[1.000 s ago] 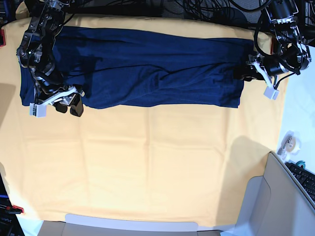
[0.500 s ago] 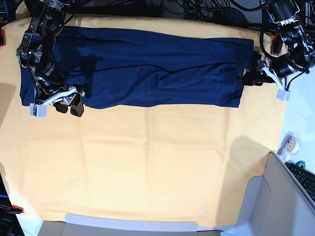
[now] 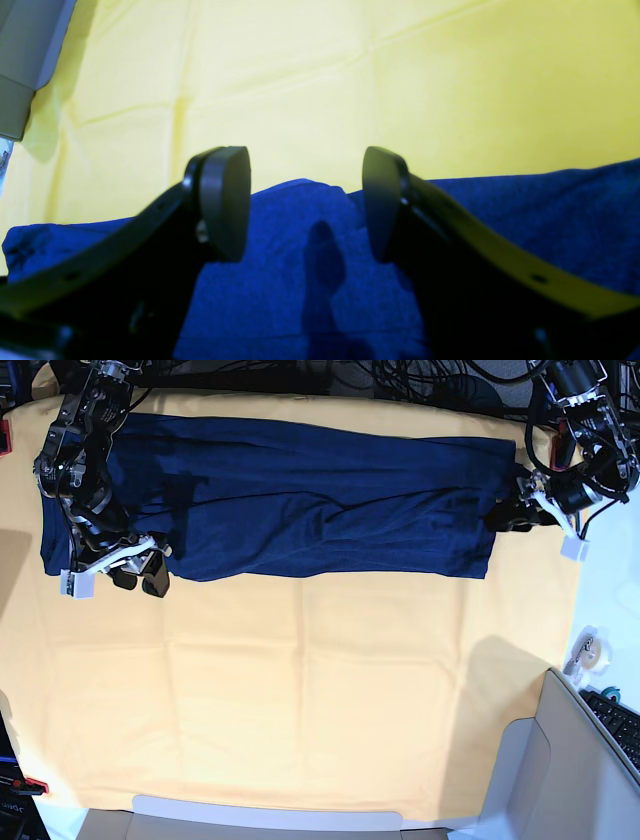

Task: Fold the T-shirt properly
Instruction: 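Lower the left gripper onto the shirt's end and grasp its edge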

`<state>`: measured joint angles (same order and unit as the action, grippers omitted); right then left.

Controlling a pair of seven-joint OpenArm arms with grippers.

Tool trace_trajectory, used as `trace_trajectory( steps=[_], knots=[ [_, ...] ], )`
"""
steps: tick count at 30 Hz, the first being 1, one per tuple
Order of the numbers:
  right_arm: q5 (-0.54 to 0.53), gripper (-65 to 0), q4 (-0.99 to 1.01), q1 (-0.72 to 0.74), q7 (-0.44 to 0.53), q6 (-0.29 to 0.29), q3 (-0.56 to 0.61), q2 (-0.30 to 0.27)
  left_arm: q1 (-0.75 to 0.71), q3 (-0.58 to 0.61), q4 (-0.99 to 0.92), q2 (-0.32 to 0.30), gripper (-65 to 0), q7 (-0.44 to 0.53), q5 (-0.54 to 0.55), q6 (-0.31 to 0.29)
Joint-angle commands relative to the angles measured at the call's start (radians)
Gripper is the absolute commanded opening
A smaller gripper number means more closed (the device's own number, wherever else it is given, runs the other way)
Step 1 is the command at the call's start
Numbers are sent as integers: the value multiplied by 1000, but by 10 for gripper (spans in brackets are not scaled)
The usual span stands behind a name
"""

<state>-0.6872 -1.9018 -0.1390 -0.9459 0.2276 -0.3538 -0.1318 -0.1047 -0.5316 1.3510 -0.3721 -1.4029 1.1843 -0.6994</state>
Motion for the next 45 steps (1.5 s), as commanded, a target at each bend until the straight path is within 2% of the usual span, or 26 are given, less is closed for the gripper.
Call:
trace_trajectory(
  steps=[1,4,13,22,31,40,45],
  knots=[
    [-18,-300,-17,9,24,5,-1,-7,7,0,12,-9,-237,7,27,1],
    [-18,-300,-17,9,24,5,-1,-7,7,0,5,22,-237,7,26,1],
    [-19,-300,-17,9,24,5,-1,-7,16,1,-132,20,-237,7,26,1],
    [-19,-300,-17,9,24,5,-1,-7,12,1,-124,15,-238,7,26,1],
    [-19,-300,-17,9,24,5,-1,-7,-19,78,37,22,-239,7,-22,1],
    [-19,-300,-17,9,24,5,-1,-7,-20,80,35,25,-240,7,-22,1],
    [-19,-300,-17,9,24,5,-1,-7,-20,146,32,45,-269,7,-22,1]
  ],
)
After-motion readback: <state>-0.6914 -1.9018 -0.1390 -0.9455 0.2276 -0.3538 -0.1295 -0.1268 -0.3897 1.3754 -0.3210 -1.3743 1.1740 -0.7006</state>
